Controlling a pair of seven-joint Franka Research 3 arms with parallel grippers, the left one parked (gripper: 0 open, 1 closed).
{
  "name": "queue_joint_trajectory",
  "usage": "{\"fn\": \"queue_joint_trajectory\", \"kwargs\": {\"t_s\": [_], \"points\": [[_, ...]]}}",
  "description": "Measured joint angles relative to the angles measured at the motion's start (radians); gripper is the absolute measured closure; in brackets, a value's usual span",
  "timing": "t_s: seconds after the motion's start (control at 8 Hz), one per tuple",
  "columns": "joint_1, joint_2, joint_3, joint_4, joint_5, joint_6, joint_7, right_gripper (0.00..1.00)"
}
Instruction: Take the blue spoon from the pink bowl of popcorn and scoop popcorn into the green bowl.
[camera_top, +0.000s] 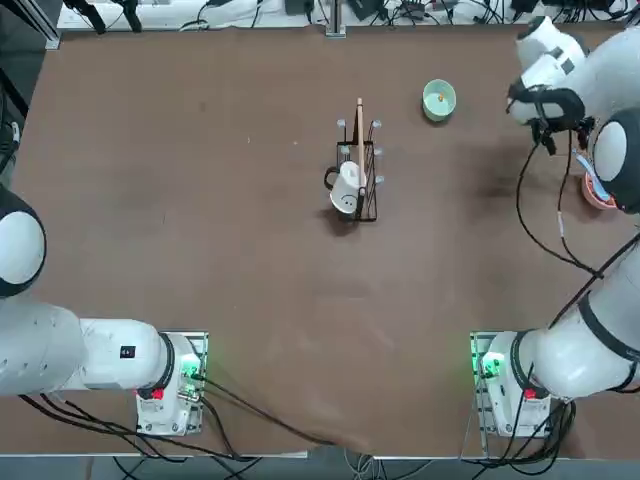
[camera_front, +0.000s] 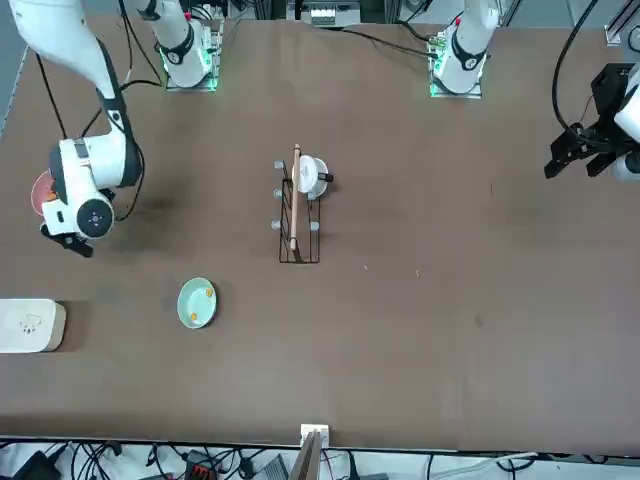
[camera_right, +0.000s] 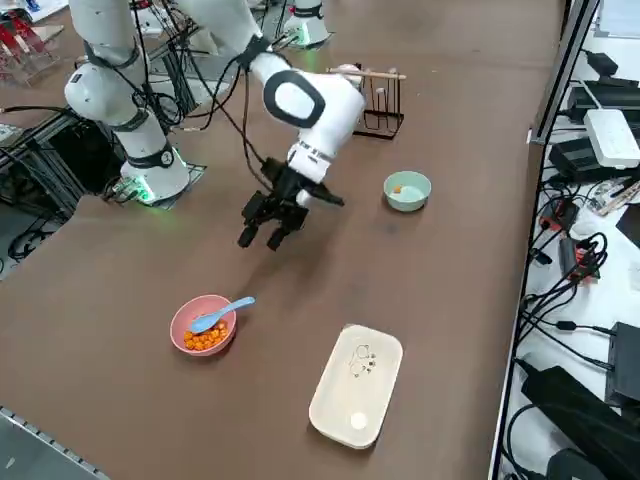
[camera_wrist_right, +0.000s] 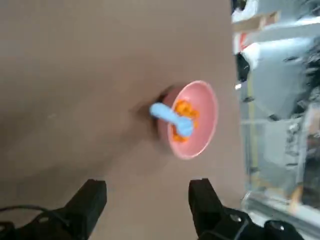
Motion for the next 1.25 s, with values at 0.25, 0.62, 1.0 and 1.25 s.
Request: {"fn": "queue_joint_trajectory", "kwargs": {"t_s": [0.25, 0.62, 1.0, 1.25], "points": [[0.056, -0.042, 0.007, 0.137, 0.238, -0.134, -0.122, 0.00], [0.081, -0.069, 0.008, 0.371, 0.559, -0.357, -0.362, 0.00], [0.010, -0.131, 0.076, 0.560, 0.674, -0.438, -0.550, 0.00], [-0.116, -0.219, 0.241, 0.506, 0.605, -0.396, -0.655, 0.00]]}}
